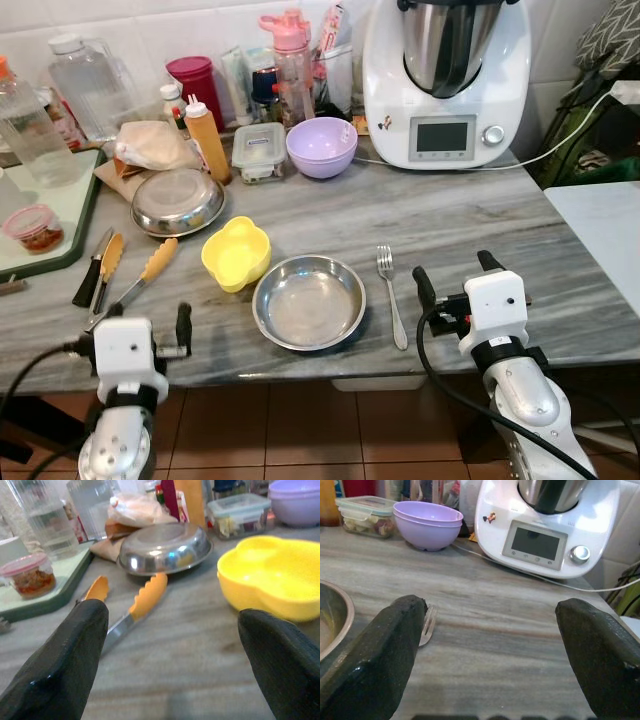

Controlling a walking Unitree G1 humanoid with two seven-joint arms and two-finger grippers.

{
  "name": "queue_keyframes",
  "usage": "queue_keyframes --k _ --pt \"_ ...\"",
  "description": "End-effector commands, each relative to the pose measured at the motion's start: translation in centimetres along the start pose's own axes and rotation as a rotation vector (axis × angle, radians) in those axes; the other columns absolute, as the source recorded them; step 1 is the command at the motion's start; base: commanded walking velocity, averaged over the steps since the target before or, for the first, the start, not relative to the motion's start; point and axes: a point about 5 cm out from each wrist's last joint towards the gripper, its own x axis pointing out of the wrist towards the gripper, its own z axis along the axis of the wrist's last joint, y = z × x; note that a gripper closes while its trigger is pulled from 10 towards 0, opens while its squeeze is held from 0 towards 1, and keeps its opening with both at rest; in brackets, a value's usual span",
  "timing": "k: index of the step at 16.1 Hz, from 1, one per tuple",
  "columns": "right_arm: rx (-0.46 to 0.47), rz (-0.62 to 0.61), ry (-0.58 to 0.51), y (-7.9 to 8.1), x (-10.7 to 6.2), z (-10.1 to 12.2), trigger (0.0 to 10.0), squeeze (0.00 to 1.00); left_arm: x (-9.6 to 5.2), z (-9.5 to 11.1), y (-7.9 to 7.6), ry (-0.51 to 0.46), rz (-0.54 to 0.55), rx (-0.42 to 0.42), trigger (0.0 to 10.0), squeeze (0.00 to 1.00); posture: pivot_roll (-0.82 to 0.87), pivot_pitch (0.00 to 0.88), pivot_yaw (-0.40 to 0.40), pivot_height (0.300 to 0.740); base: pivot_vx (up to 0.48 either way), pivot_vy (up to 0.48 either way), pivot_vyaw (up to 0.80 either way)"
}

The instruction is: Setting the table

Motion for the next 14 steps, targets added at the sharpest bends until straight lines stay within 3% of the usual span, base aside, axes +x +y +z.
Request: queue_keyframes --k 1,6,14 --pt "0.012 0.008 -0.01 0.1 0.2 0.5 10.0 0.0 0.2 0.6 0.3 -0.016 -0.006 0.01 10.0 0.0 -0.28 0.027 0.097 0.74 0.0 0.0 0.0" --pt "-0.002 -0.029 0.008 -0.6 -0.2 0.1 10.0 0.0 0.6 0.6 -0.8 -0.008 -0.042 -0.01 10.0 0.0 -0.29 0.006 0.113 0.74 0.0 0.0 0.0" --pt "0.015 0.01 0.001 0.6 0.8 0.0 10.0 0.0 1.8 1.0 -1.7 -0.013 -0.061 -0.012 10.0 0.0 -0.28 0.0 0.12 0.74 0.0 0.0 0.0"
